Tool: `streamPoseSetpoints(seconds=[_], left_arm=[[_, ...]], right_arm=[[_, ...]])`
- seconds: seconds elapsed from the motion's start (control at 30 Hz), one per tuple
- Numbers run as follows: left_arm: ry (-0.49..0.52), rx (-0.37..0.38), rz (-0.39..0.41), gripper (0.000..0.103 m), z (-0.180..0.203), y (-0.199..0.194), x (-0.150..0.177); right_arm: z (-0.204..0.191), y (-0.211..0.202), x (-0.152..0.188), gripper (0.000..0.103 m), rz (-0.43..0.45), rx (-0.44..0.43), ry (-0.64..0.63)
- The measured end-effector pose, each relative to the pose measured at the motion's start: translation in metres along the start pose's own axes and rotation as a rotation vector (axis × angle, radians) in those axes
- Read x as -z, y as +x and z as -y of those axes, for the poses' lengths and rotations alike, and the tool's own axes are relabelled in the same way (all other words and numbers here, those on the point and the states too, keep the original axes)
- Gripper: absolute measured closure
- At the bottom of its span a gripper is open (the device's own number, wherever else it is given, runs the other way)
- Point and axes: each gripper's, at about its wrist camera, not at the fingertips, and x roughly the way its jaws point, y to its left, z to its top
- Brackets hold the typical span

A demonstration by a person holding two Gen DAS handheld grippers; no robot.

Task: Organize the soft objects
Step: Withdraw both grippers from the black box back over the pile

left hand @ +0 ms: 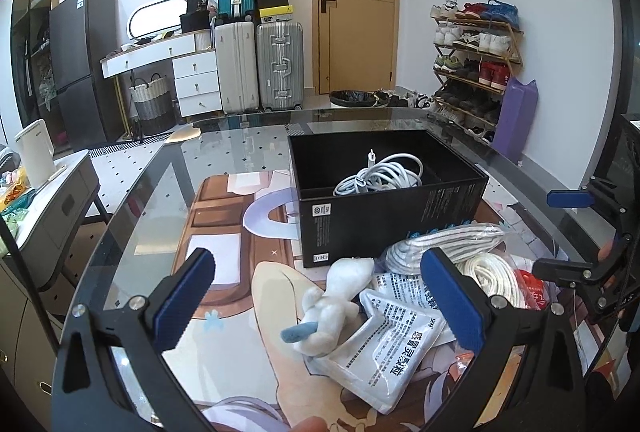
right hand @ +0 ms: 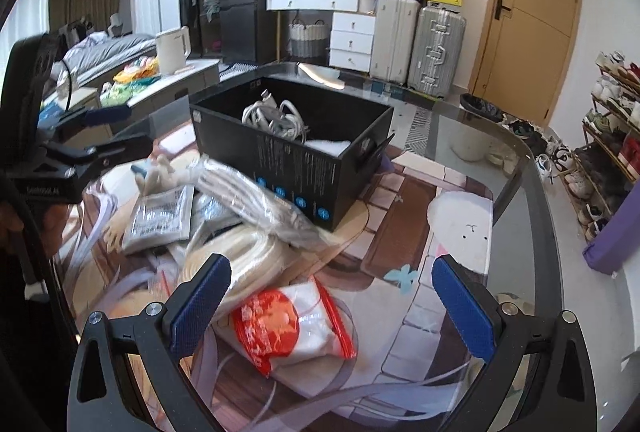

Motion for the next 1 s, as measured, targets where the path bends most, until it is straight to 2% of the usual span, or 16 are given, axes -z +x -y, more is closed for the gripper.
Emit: streamPoseSetpoints(seconds=[0.6,1.0], left_arm=[[-0.014,0.009,-0.052,0.0,-0.006,0.012,0.006],[0.001,0.015,-0.072,0.0,-0.003,0.015,0.008]], right_arm=[[-0.009,0.014,0.017,0.001,-0.096,-0.071,-0.049],[-0.003,0.019,0.028,0.001,-0.151,-0.088,-0.058]])
